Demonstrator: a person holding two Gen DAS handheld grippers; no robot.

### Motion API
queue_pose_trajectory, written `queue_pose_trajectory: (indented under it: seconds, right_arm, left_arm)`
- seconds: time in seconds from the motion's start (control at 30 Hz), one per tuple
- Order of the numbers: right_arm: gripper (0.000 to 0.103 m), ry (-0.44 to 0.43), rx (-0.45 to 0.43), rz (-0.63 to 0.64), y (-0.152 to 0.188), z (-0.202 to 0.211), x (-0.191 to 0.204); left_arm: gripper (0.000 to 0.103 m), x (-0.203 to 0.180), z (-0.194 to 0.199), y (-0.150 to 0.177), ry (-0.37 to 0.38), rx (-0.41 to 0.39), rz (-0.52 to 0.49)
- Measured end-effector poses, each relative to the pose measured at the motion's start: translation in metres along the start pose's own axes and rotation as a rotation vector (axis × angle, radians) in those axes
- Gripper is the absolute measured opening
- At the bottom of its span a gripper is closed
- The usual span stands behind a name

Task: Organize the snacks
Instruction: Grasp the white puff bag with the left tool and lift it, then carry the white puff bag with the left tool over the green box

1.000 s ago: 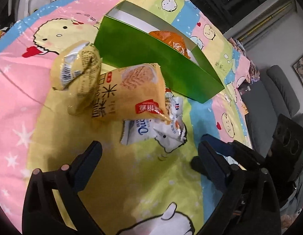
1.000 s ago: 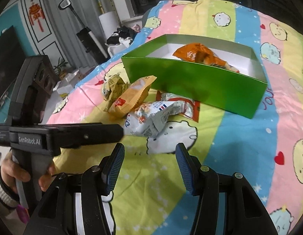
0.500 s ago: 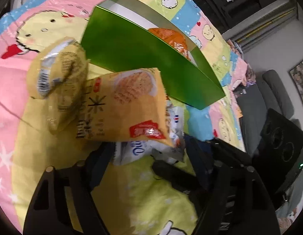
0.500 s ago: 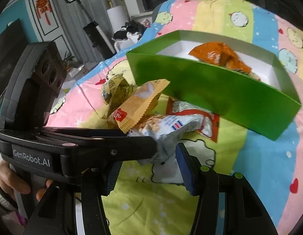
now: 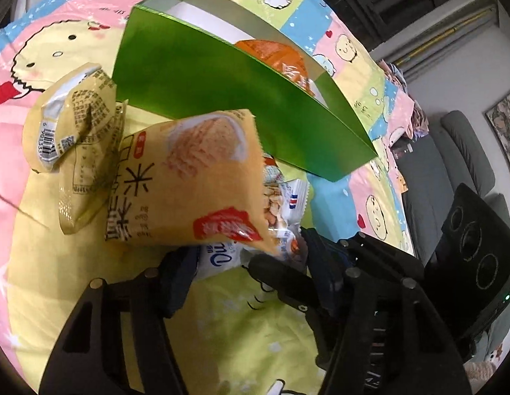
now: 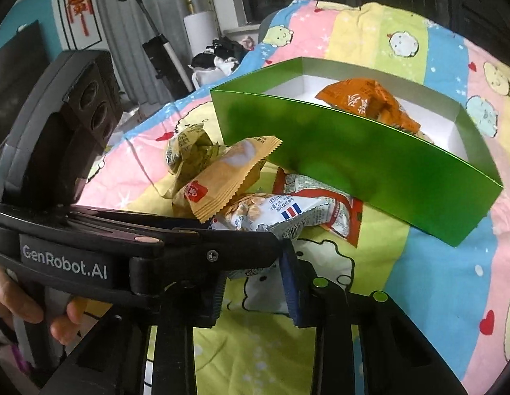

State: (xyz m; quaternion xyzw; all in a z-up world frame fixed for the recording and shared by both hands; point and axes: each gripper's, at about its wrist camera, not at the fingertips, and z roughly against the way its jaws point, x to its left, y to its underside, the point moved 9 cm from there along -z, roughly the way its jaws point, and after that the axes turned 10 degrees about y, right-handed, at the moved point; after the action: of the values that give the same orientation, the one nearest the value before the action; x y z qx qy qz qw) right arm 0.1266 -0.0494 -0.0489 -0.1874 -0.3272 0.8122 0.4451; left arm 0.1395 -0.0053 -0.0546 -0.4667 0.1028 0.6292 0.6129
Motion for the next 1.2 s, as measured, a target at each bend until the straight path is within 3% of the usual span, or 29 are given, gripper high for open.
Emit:
queue_pose_trajectory:
  seconds: [0.17, 0.53, 0.83, 1.2]
  right_arm:
    - [0.032, 0.008, -0.017, -0.026, 0.009, 0.018, -0.002]
    - [0.032, 0.080, -0.090, -0.043, 0.024, 0.075, -0.008]
    - [0.032, 0.113, -0.218, -0.047, 0.000, 0.109, -0.010]
    - [0.032, 0.120, -0.298, -0.024, -0.029, 0.123, -0.017]
  left_arm:
    - [0.061, -0.011, 0.002, 0.012, 0.012, 0.016, 0.003]
    - [0.061, -0.065, 0.010, 0.031, 0.026, 0.021, -0.112]
    - [0.061, -0.097, 0.033, 0.017, 0.021, -0.040, -0.207]
    - [0.061, -0.116, 0.048, -0.009, 0.002, -0.077, -0.287]
